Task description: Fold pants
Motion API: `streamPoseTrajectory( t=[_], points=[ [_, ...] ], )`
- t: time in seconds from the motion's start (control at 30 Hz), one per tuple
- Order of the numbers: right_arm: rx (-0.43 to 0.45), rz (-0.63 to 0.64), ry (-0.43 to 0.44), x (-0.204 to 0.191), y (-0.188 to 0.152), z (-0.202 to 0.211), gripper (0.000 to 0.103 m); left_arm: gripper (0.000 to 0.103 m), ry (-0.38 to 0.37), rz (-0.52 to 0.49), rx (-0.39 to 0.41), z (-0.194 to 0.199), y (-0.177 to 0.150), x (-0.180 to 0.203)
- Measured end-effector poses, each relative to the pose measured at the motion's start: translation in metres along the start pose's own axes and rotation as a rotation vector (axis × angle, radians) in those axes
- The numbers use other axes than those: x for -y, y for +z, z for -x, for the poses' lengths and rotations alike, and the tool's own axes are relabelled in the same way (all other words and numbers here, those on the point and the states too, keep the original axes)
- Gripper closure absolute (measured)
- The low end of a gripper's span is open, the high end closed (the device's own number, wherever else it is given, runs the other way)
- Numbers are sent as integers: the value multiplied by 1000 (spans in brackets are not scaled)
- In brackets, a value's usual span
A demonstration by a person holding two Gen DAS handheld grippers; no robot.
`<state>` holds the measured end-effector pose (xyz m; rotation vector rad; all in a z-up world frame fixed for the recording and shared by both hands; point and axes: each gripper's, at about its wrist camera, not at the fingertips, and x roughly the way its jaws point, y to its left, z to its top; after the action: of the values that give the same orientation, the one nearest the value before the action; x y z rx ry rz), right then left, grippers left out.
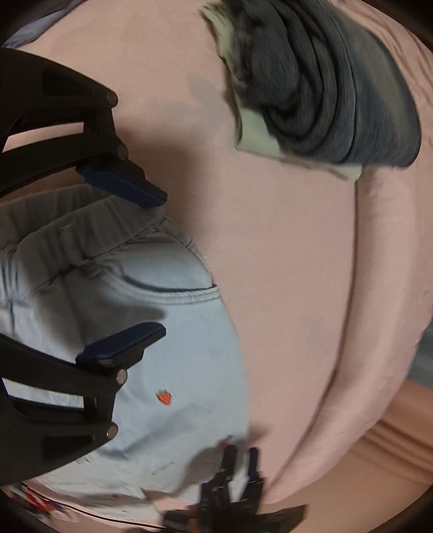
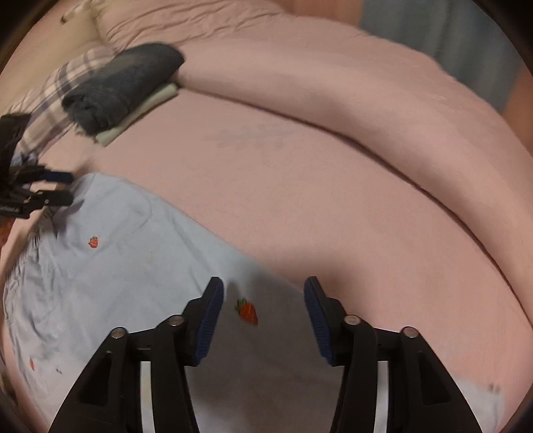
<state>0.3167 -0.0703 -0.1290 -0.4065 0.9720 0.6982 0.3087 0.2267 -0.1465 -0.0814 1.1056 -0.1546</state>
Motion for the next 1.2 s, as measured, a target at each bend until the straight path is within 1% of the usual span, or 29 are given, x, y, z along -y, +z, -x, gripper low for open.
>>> streamPoseTrajectory(
  t=[0.03,0.07,0.1,0.13,0.17,0.2,0.23,0.27,0.3,0.4,0.47,0.5,0.53,0.57,0.6,0.67,0.7,0.73,0.77,0.8,0.9,0.93,1.0,1.07,1.1,1.2],
  points=[
    [-33,16,16,2,3,-9,45,31,10,-27,-12,1,-1,5],
    [-85,26,28,5,5,-20,45,31,16,-60,-31,-2,0,9],
    [-121,35,26,7,6,-29,45,33,12,-75,-45,-4,1,11],
    [-135,44,33,6,4,-33,46,42,17,-88,-55,-5,2,13],
    [-126,57,36,3,4,-31,63,48,34,-114,-68,-7,6,15],
    [-118,72,41,-1,4,-28,75,69,43,-128,-76,-8,8,16],
    [-108,93,42,-7,5,-24,88,76,34,-126,-88,-8,14,14],
    [-109,108,39,-12,6,-24,91,78,10,-118,-93,-7,16,14],
    [-107,136,19,-17,8,-23,91,80,5,-124,-91,-6,18,16],
    [-100,131,-6,-16,11,-24,91,80,34,-161,-93,-14,17,25],
    [-134,126,-33,-20,7,-36,91,73,45,-157,-88,-20,19,31],
    [-135,118,-42,-22,7,-38,91,61,48,-146,-96,-25,20,33],
    [-130,109,-51,-24,7,-38,91,53,71,-141,-107,-31,20,37],
    [-133,100,-56,-25,8,-38,91,53,88,-148,-105,-35,20,42],
    [-135,94,-62,-27,8,-39,91,53,99,-158,-104,-36,20,47],
    [-138,76,-83,-36,11,-39,91,64,106,-173,-103,-39,20,60],
    [-135,71,-95,-40,13,-39,91,72,119,-182,-100,-38,20,66],
    [-128,71,-113,-45,13,-36,92,78,134,-193,-92,-36,20,71],
    [-115,77,-130,-39,10,-29,93,80,144,-201,-78,-32,17,76],
    [-100,79,-139,-44,10,-23,93,83,161,-209,-61,-28,15,82],
    [-36,75,-154,-56,7,3,93,85,197,-218,-4,-14,10,95],
    [-7,83,-160,-62,5,18,93,87,201,-222,23,-7,9,100],
    [35,102,-180,-68,-3,41,93,90,199,-218,83,14,1,108],
    [80,124,-209,-76,-14,68,93,91,222,-249,153,37,-10,126],
    [98,135,-223,-77,-18,79,93,91,239,-272,183,50,-18,134],
    [147,175,-260,-96,-39,113,93,91,264,-322,248,82,-52,144]
  ],
)
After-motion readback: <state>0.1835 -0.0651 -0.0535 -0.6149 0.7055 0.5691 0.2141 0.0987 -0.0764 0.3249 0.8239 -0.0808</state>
